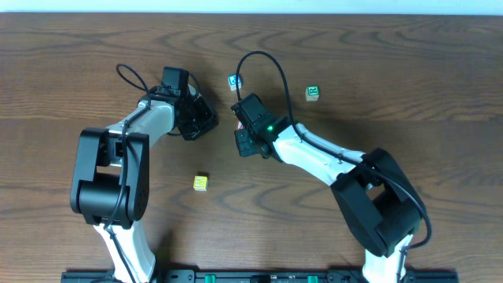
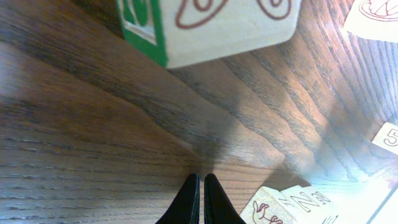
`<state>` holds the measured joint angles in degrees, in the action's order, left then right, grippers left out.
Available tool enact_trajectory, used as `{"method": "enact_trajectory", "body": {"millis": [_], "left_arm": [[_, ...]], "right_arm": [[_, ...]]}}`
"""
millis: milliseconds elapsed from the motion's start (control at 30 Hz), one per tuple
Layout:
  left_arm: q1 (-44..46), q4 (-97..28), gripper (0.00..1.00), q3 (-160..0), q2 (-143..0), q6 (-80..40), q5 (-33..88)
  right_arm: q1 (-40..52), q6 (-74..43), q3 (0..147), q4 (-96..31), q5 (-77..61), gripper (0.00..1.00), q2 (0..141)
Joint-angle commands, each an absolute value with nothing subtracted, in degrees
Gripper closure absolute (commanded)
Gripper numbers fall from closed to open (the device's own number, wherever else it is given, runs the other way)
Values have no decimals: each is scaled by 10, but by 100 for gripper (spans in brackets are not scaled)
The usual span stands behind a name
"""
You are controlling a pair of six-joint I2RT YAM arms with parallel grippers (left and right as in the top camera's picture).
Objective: Spell out Ai2
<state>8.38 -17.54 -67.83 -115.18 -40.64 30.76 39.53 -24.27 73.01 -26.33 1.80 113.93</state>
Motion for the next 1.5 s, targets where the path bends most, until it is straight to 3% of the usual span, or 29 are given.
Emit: {"method": "enact_trajectory", "body": {"millis": [0, 233, 467, 1467], "left_arm": [[86, -174, 94, -677, -1139, -403, 316], [91, -171, 94, -676, -1139, -412, 321], [127, -150, 94, -676, -1139, -435, 313], [162, -151, 94, -676, -1139, -459, 315]], "right_arm": [[398, -270, 783, -311, -2, 98, 1099], [328, -289, 799, -383, 6, 98, 1007], [224, -288, 784, -411, -46, 98, 1004], [222, -274, 738, -402, -29, 98, 1017]]}}
